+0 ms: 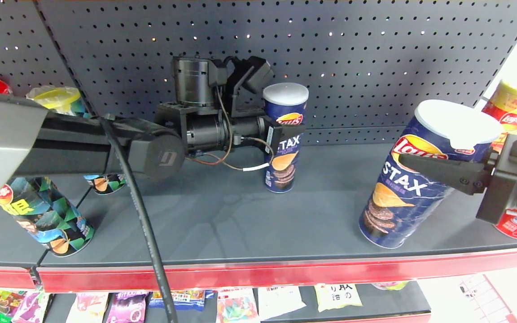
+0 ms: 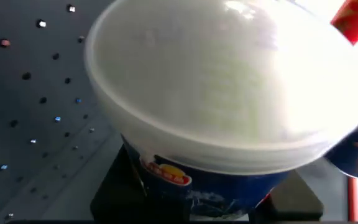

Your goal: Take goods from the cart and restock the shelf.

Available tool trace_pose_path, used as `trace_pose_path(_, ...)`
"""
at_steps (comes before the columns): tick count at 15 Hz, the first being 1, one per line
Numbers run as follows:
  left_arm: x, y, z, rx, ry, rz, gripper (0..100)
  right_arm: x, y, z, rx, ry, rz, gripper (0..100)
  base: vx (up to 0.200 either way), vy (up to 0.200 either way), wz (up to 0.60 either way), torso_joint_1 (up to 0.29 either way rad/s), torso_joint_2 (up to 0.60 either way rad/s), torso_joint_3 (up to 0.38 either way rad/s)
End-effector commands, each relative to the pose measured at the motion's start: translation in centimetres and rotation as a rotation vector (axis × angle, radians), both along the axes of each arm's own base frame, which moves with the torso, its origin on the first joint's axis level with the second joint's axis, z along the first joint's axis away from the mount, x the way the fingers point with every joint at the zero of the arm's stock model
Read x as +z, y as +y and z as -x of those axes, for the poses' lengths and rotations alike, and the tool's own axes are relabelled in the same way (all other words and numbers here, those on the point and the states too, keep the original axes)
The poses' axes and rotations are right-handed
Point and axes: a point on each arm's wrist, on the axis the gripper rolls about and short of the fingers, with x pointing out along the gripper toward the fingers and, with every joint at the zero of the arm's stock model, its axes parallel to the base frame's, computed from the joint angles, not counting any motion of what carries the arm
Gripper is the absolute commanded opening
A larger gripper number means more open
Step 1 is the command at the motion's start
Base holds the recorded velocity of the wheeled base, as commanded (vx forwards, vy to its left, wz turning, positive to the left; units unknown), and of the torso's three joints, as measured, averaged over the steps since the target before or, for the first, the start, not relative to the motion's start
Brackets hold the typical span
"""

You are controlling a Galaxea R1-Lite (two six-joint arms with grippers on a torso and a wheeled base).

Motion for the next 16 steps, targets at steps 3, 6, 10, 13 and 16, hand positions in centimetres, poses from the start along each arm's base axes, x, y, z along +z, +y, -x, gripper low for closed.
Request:
trace_pose_path(3,2.3,1.9,5.6,-0.175,0.002,0.017,0,0.0,0.0,0.0,0.003,-0.001,0.0,0,0.0,0.0,0.0,0.0,0.0,0.0)
trace_pose_path(6,0.9,3.4,8.4,-0.257,0.043,-0.021,0,0.1,0.0,0.0,0.004,-0.005,0.0,0,0.0,0.0,0.0,0.0,0.0,0.0)
trace_pose_path(10,0.1,3.3,9.2,-0.286,0.013,-0.057,0,0.1,0.1,-0.1,0.006,-0.003,0.0,0,0.0,0.0,0.0,0.0,0.0,0.0)
trace_pose_path(13,0.0,3.1,9.4,-0.295,0.01,-0.06,0,0.1,0.1,0.0,0.007,-0.006,-0.001,0,0.0,0.0,0.0,0.0,0.0,0.0)
trace_pose_path(16,-0.9,3.3,9.6,-0.294,0.037,-0.077,0,0.2,0.1,0.1,0.007,-0.007,-0.002,0,0.0,0.0,0.0,0.0,0.0,0.0)
